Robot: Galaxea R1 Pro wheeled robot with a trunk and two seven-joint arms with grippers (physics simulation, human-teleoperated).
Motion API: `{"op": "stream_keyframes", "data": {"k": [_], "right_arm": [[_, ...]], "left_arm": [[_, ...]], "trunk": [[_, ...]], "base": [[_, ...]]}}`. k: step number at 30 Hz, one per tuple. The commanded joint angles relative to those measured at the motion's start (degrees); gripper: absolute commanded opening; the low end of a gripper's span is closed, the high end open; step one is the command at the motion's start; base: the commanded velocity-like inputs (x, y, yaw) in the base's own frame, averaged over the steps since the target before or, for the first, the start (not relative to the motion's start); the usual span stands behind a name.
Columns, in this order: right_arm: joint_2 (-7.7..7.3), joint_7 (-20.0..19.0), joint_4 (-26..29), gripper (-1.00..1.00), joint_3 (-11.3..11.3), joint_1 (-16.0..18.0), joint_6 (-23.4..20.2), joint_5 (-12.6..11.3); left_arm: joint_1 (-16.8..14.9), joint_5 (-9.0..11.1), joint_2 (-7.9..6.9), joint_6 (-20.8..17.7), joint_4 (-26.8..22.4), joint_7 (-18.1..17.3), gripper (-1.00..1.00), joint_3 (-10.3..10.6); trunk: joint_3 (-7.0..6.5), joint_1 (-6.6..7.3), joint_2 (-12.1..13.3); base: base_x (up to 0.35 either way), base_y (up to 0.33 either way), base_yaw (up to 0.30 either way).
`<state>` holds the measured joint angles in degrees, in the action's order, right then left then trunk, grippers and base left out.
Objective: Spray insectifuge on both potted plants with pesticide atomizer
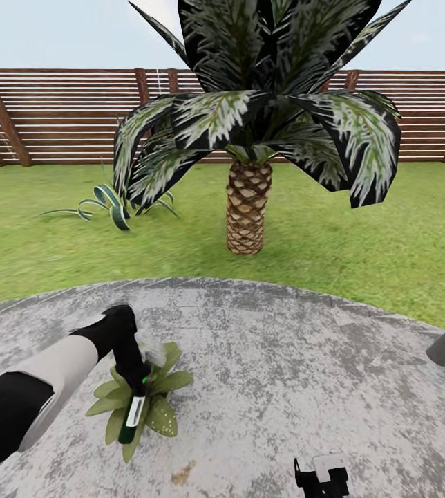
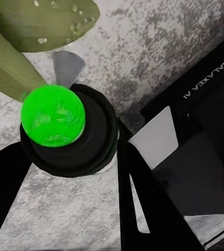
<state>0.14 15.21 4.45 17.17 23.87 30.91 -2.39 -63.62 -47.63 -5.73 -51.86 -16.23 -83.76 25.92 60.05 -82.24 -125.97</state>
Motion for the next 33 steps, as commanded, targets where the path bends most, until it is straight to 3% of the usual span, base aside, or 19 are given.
{"op": "stream_keyframes", "data": {"k": [1, 4, 7, 16, 21, 26, 33], "right_arm": [[0.02, 0.3, -0.1, 1.00, 0.5, 0.0, 0.1, -0.2], [0.03, 0.3, -0.1, 1.00, 0.5, 0.0, 0.1, -0.2], [0.02, 0.3, -0.1, 1.00, 0.5, 0.0, 0.1, -0.2], [0.04, 0.3, -0.1, 1.00, 0.5, 0.0, 0.1, -0.2], [0.04, 0.3, -0.1, 1.00, 0.5, 0.0, 0.1, -0.2], [0.04, 0.3, -0.1, 1.00, 0.5, 0.0, 0.1, -0.2], [0.04, 0.3, -0.1, 1.00, 0.5, 0.0, 0.1, -0.2]], "left_arm": [[0.3, -0.6, 0.04, -0.4, -0.1, -0.5, -1.00, 0.4], [0.7, -0.5, 0.19, -0.4, -0.1, -0.5, -1.00, 2.8], [1.0, -0.5, 0.37, -0.5, -0.3, -0.6, -1.00, 3.8], [0.9, -0.6, 0.63, -1.1, -0.7, -0.4, -1.00, 3.8], [0.7, -0.5, 2.79, -1.2, -0.6, -0.2, -1.00, 3.8], [0.8, -0.5, 2.33, -1.3, -0.6, 0.1, -1.00, 3.6], [0.7, -0.5, 2.99, -1.5, -0.6, 0.2, -1.00, 3.7]], "trunk": [[0.04, 0.01, 0.0], [0.04, 0.01, 0.0], [0.04, 0.01, 0.0], [0.04, 0.01, 0.0], [0.04, 0.01, 0.0], [0.04, 0.01, 0.0], [0.04, 0.01, 0.0]], "base": [[0.000, 0.000, 0.000], [0.000, 0.000, 0.000], [0.000, 0.000, 0.000], [0.000, 0.000, 0.000], [0.000, 0.000, 0.000], [0.026, -0.064, 0.000], [0.055, -0.068, 0.000]]}}
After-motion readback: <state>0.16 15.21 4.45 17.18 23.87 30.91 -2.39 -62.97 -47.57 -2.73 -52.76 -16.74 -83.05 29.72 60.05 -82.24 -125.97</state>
